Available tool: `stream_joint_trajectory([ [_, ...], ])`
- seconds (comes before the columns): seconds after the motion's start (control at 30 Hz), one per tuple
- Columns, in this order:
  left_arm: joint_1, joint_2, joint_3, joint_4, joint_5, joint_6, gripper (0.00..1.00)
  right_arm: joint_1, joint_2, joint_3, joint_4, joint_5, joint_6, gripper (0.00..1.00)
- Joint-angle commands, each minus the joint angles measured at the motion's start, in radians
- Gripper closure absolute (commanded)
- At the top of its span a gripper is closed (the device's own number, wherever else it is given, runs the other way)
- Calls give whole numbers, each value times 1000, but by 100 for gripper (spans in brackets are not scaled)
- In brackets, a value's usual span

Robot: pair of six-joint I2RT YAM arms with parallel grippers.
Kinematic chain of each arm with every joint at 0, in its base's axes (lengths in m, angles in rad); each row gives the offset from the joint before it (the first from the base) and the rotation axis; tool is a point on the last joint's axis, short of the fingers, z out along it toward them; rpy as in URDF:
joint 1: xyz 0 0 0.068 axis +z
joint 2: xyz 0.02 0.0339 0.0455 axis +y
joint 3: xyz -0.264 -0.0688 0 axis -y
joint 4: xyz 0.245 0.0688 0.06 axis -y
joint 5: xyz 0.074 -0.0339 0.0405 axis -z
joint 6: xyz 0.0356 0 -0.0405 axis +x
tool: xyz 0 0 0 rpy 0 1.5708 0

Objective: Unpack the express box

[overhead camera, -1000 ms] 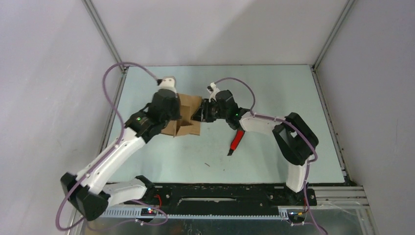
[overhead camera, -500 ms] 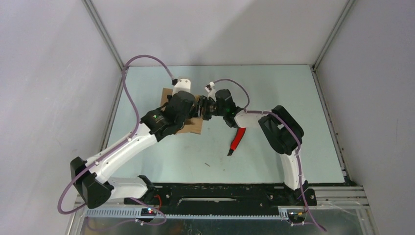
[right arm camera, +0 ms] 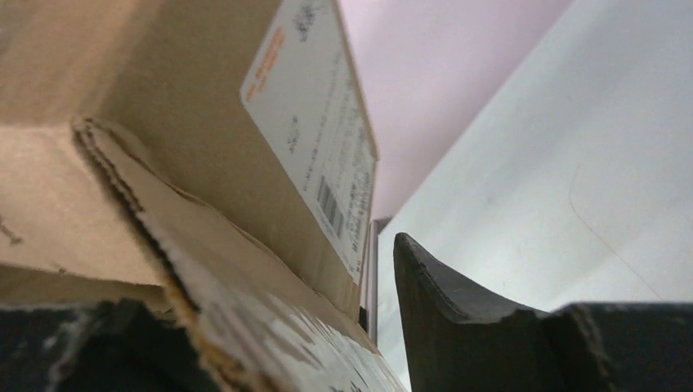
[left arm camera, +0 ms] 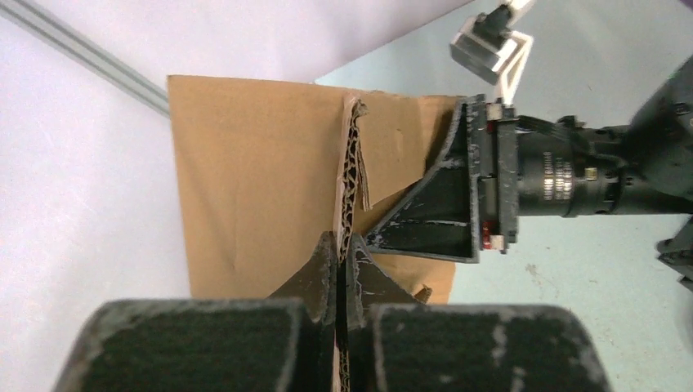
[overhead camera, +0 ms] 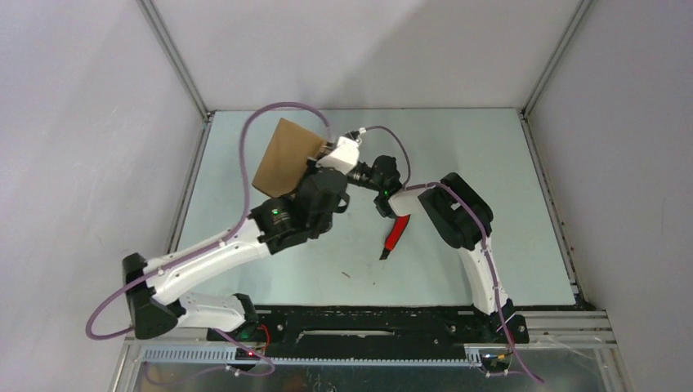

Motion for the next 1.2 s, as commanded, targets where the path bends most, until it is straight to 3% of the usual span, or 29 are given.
stream_joint_trajectory([
  [0.0,-121,110,187,139,-138,141,100,0,112,69,237,48,129,52],
  [0.1,-162,239,328,23,-142,100,100,3,186,208,279,79,227,52],
  [0.2,-171,350,408,-61,-177,99,100,-1,205,240,278,93,247,54],
  [0.33,-156,341,346,-10,-217,120,100,-18,216,227,303,83,263,54],
  [0.6,-119,305,383,-40,-223,97,100,-14,188,185,319,68,245,54],
  [0.93,4,288,348,-112,-163,-135,100,-47,138,56,242,39,154,55],
  [1.17,142,301,479,-400,-85,-416,100,-48,-70,-77,-12,20,-44,54],
])
